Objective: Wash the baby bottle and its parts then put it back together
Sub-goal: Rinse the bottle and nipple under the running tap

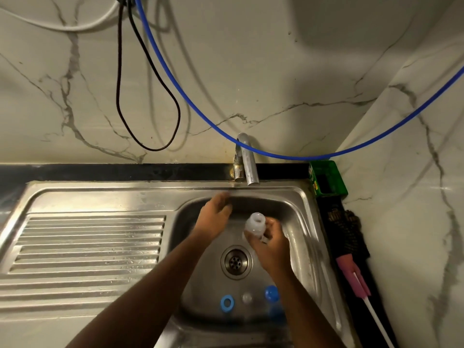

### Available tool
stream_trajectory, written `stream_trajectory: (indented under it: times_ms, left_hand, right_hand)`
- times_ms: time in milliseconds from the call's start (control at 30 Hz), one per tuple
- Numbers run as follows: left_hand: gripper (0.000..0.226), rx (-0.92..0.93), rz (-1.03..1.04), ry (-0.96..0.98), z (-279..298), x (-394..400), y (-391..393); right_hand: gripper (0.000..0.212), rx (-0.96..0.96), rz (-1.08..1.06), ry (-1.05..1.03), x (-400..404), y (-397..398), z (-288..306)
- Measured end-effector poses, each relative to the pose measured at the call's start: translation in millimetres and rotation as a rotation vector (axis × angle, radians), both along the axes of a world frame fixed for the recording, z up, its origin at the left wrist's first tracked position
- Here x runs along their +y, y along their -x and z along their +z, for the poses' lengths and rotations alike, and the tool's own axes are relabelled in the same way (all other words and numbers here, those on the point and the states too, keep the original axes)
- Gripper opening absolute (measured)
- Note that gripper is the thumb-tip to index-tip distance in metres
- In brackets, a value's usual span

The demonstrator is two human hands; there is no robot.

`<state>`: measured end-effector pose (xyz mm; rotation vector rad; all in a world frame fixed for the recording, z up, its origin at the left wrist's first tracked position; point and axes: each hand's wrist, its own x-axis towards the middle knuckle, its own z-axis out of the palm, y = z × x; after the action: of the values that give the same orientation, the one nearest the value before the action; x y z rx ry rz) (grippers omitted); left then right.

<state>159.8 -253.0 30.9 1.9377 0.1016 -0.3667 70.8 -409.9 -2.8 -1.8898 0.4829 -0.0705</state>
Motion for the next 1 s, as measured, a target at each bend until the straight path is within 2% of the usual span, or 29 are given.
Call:
stream_trajectory:
  times_ms: [100,233,333,467,600,700,733,800,867,933,1000]
  left_hand:
    - [0.055,-0.05,-0.057,-0.237,-29,31,41]
    - [0.076,-0.096,-0.19,-0.656,-81,79,86]
    - [0.079,-0.171,-0.267,-0.795,-100,104,107]
    - [0.08,-0.243,-0.328,-0.839,-106,117,114]
    - [0.082,-0.257,-0.299,-0.812,-108,116,116]
    - [0.091,-0.244,-0.287,-0.795,-109,117,123]
    - [0.091,-0.248,-0.294,-0.792,-108,117,126]
    - [0.091,-0.254,-0.292,-0.792,-111,119,128]
    - [0.09,-0.257,-0.28,-0.802,-114,119,129]
    - [0.089,-0.281,-0.273,-0.782,-118,119,128]
    - [0.089,-0.284,-0.28,-0.776,-123,121,128]
  right_hand:
    - [0.049,0.023,-0.019,0.036,-1,16,-9]
    - [0.051,0.07,-0.07,0.048,6,34,-25]
    - [0.051,0.092,-0.026,0.039,11,43,-35]
    - [0.047,0.095,-0.021,0.056,11,49,-34]
    - [0.049,-0.074,-0.074,0.079,5,51,-17]
    - [0.048,-0.147,0.045,0.315,0,44,-19]
    - [0.047,-0.074,0.119,0.43,-2,41,-27]
    - [0.047,0.221,0.286,0.592,-5,35,-39]
    - [0.054,0.47,0.374,0.615,-7,33,-44]
    - [0.058,0.48,0.327,0.619,-9,31,-43]
    - [0.049,0.324,0.218,0.609,-6,30,-40]
